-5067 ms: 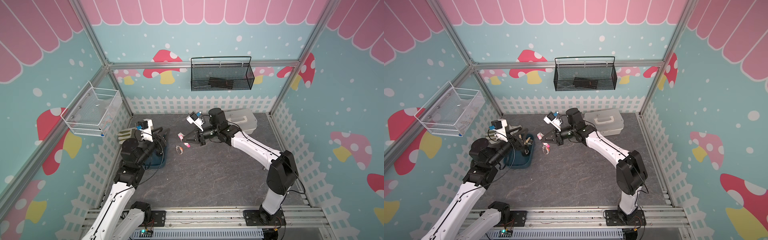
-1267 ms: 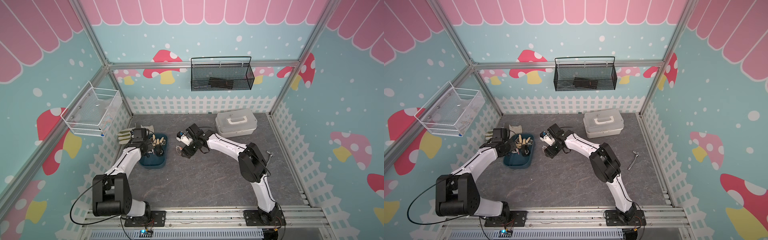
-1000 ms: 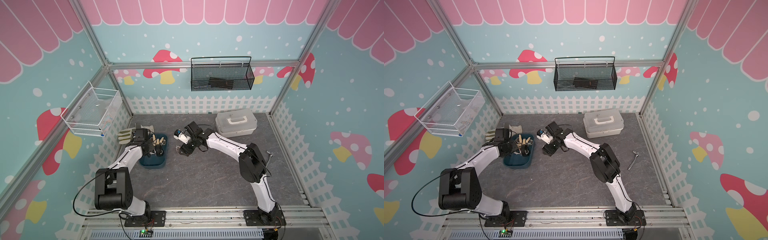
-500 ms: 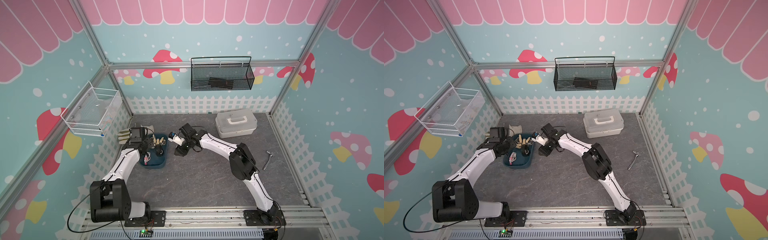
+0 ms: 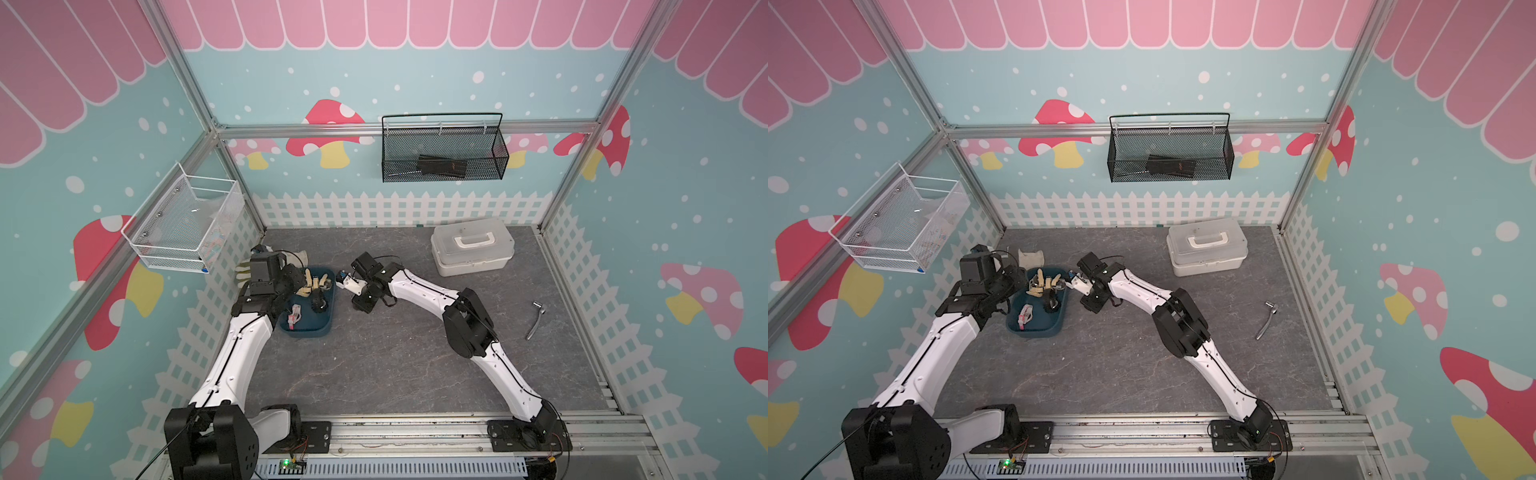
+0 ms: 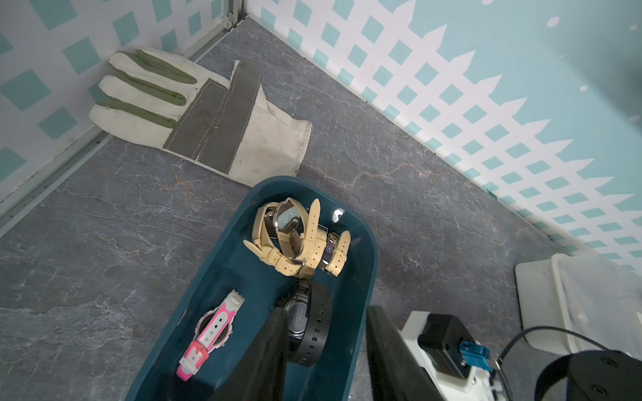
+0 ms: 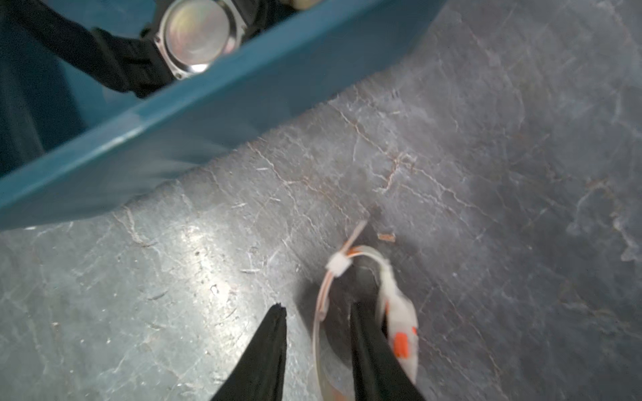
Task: Put the watch into the storage box
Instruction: Pick up the watch at the center of the board, then place the watch in the storage box.
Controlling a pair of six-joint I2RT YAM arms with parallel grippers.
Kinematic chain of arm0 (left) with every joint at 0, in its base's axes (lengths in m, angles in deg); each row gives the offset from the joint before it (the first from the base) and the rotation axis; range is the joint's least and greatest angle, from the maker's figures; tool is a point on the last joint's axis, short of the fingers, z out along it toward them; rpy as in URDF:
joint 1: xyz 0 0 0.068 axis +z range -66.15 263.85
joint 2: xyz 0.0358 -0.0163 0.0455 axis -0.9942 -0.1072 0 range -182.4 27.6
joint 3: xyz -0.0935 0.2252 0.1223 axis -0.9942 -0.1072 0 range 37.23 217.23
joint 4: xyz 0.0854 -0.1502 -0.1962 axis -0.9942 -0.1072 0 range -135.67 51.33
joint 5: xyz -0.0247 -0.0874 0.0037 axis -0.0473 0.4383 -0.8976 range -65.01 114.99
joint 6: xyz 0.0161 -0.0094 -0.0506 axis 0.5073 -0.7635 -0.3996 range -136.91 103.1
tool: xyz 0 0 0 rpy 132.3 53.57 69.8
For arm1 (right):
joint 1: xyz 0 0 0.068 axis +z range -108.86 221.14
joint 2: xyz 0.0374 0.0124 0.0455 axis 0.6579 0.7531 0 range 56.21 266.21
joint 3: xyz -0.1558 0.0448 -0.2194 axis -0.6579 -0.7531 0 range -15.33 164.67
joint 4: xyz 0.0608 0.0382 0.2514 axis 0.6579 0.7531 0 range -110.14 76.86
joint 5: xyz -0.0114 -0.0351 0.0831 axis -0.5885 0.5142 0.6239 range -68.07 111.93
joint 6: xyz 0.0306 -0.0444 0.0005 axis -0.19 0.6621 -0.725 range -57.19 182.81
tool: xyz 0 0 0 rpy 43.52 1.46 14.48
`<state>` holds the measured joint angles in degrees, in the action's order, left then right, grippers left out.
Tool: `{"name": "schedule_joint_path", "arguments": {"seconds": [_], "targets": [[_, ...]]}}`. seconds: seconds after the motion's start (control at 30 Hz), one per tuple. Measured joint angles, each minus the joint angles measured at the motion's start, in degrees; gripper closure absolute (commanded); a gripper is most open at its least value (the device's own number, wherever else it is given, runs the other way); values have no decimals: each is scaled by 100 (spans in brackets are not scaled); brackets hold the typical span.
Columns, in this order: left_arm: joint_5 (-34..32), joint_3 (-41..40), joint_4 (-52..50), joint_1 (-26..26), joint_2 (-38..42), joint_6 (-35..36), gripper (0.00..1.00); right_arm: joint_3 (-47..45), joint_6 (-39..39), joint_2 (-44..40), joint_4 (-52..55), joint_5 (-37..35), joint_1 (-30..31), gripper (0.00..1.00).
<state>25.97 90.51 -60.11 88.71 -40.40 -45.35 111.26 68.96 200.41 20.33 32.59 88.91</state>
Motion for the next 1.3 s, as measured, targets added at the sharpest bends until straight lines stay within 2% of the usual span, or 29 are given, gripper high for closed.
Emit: {"name": "schedule_joint_path", "arguments": {"seconds": [0.13, 0.27, 0.5, 0.63, 0.73, 0.83, 0.97, 1.03, 1.17, 1.3], "targets": [[68, -2, 13, 0, 0, 15, 59, 153, 55, 101, 160, -175, 2, 76], [107, -2, 24, 0, 0, 20, 59, 195, 66, 173, 212, -205, 2, 100], [214, -2, 33, 0, 52, 66, 59, 72, 81, 76, 227, -157, 24, 100], [570, -114, 295, -9, 251, 190, 59, -444, 61, -455, 243, 236, 20, 100], [914, -350, 662, -76, 560, 323, 58, -809, -24, -1196, 188, 960, -46, 100], [1373, -693, 1202, -214, 957, 463, 56, -1329, -310, -2140, -238, 2063, -258, 100], [1978, -1360, 2295, -439, 1600, 566, 55, -2503, -1213, -3473, -1552, 3724, -879, 100], [2218, -1648, 2796, -474, 1867, 597, 54, -2924, -1777, -3840, -2249, 4409, -1172, 100], [2774, -2055, 3871, -498, 2109, 581, 53, -3390, -3185, -4009, -3888, 5560, -1322, 100], [3143, -2090, 4363, -634, 2052, 599, 51, -3602, -4798, -3845, -5602, 6218, -1235, 100]]}}
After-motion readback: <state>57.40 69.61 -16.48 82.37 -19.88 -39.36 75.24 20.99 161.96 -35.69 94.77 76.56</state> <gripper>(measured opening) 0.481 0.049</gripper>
